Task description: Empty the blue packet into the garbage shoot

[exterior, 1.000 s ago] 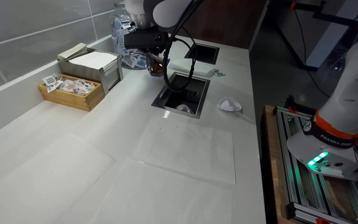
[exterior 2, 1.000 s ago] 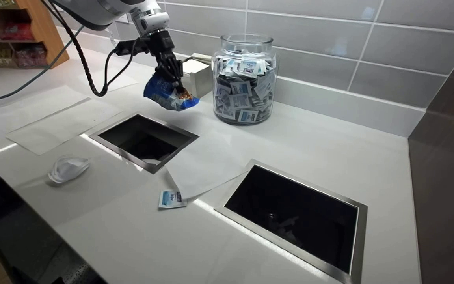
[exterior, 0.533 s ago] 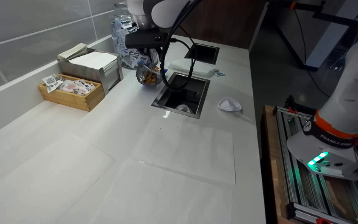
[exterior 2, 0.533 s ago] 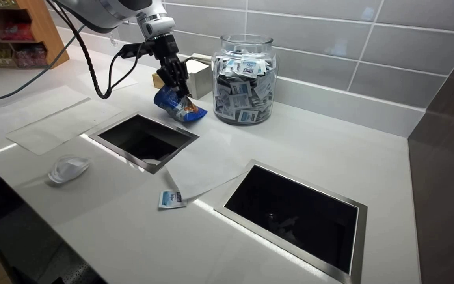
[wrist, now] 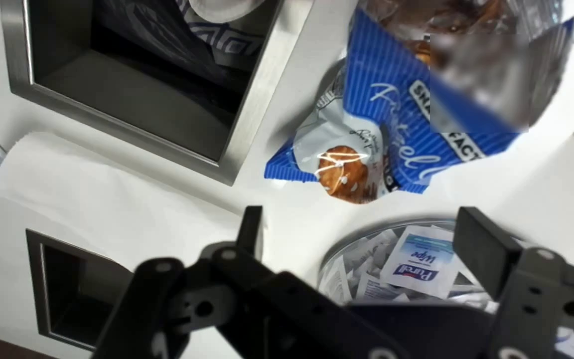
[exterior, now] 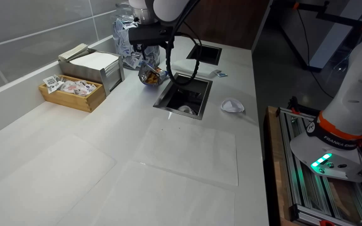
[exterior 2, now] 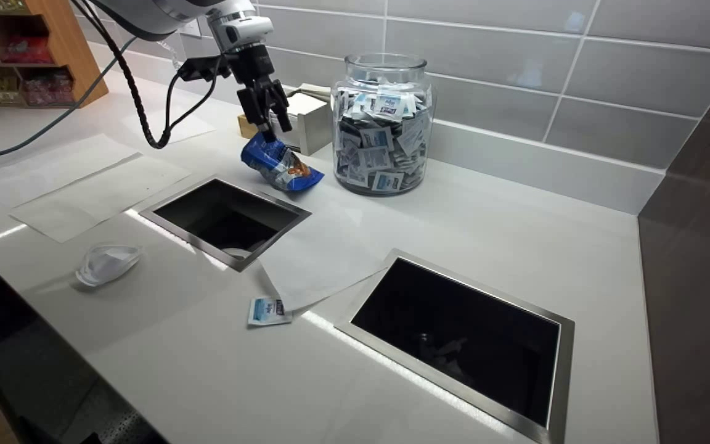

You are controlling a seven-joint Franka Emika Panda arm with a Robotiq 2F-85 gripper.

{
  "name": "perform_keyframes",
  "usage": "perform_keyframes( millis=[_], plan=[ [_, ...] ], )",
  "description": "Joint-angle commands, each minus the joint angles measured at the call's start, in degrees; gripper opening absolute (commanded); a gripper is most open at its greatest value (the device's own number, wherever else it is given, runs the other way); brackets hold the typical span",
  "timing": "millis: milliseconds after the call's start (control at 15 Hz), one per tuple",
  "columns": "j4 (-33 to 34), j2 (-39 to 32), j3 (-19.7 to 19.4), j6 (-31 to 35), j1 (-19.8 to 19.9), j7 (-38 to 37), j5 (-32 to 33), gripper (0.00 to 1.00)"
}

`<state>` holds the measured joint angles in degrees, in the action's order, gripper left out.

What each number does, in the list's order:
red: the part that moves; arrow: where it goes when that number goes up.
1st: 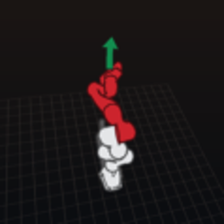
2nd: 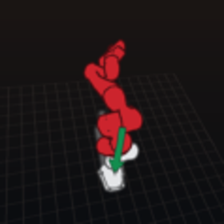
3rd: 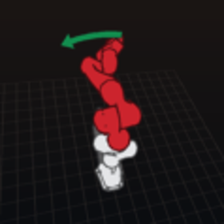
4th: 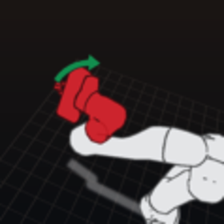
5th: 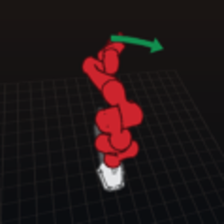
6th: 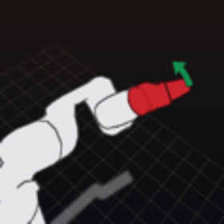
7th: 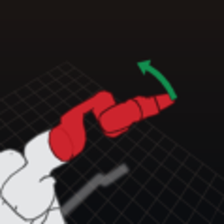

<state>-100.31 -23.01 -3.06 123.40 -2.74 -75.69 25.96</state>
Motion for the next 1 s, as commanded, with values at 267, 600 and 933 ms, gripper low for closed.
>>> perform_keyframes(
  millis=[267,600,933],
  plan=[
    [-15.19,13.63,0.22,3.11,-0.01,15.38,-1.49,1.0],
    [-23.95,20.92,0.03,3.98,0.16,21.88,2.33,1.0],
    [-23.67,21.08,0.81,3.48,0.86,21.04,2.81,1.0]
  ],
)
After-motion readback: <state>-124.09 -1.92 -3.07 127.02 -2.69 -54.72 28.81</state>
